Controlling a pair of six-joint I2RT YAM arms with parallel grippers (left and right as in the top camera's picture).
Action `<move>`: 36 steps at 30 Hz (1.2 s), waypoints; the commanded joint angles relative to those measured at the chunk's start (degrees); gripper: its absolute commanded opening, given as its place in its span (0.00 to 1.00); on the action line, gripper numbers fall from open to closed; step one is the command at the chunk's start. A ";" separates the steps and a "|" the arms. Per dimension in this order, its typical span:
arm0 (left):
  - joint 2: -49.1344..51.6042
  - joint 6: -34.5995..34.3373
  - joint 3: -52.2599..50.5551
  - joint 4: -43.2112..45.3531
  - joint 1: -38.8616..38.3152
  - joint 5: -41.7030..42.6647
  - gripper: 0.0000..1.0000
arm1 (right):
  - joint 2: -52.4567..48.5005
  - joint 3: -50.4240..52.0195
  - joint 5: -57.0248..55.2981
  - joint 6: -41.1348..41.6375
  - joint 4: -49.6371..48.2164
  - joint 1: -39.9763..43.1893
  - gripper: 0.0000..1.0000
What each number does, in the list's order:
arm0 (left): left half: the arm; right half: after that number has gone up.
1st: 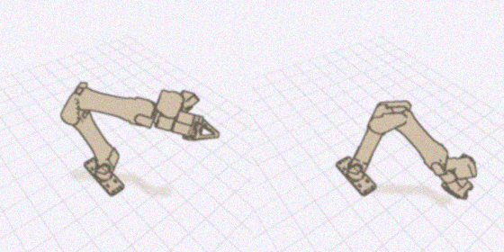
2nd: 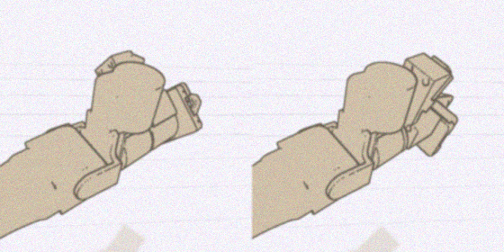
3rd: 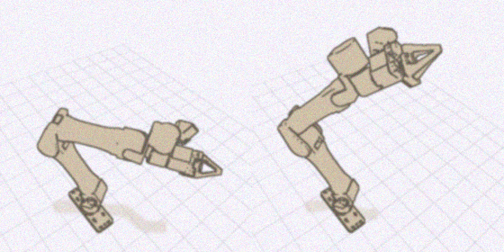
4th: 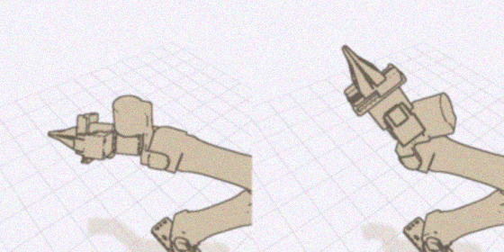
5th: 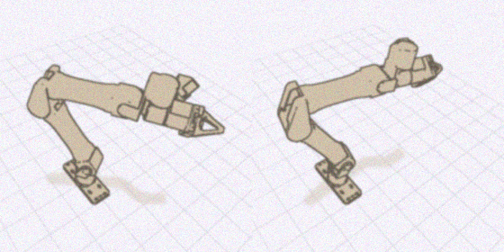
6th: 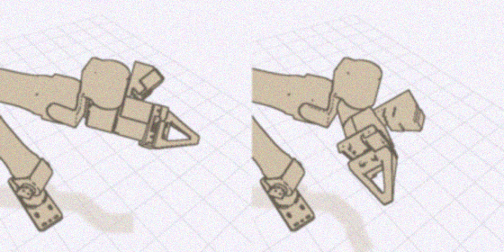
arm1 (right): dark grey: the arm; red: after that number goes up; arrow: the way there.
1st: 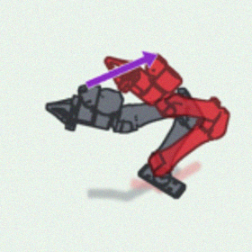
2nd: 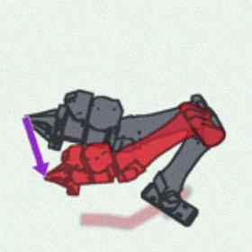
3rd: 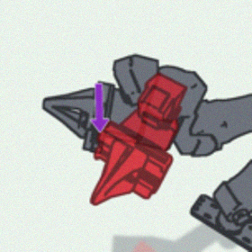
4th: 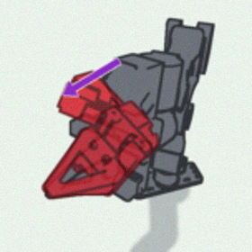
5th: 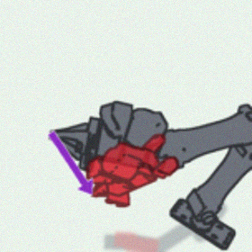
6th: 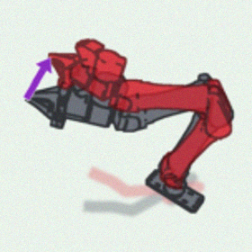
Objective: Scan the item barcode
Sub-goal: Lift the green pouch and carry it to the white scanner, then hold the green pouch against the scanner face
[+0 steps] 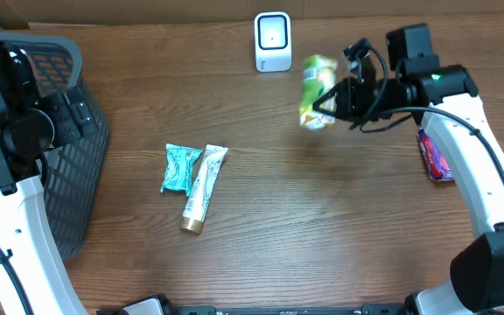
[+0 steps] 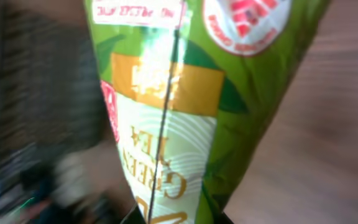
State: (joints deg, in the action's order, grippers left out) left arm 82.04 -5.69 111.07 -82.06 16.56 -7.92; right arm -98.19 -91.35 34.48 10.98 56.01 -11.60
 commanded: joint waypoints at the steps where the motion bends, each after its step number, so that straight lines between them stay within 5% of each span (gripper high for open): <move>1: 0.09 -0.74 1.07 0.17 0.13 0.68 0.99 | 0.61 -9.09 -36.06 5.35 -1.42 -4.57 0.04; 3: 0.09 -0.74 1.05 0.17 0.15 0.70 0.99 | -1.60 -12.00 -45.51 4.42 -2.49 -6.71 0.03; 10: 0.09 -0.74 1.07 0.17 0.15 0.68 0.99 | -14.78 -15.34 -68.78 -19.76 -21.40 -13.92 0.04; 19: 0.09 -0.74 1.07 0.17 0.15 0.68 1.00 | -28.24 -15.32 -75.21 -57.96 -46.77 -17.05 0.04; 27: 0.09 -0.74 1.07 0.17 0.15 0.70 1.00 | -34.51 -15.32 -75.84 -66.75 -54.45 -17.18 0.04; 36: 0.09 -0.74 1.07 0.17 0.15 0.70 1.00 | -36.02 -15.32 -75.08 -66.93 -55.98 -17.18 0.04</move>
State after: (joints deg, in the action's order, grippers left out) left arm 82.04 -5.69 111.09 -82.04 16.56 -7.90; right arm -134.87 -105.36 -39.40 -55.57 1.96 -28.71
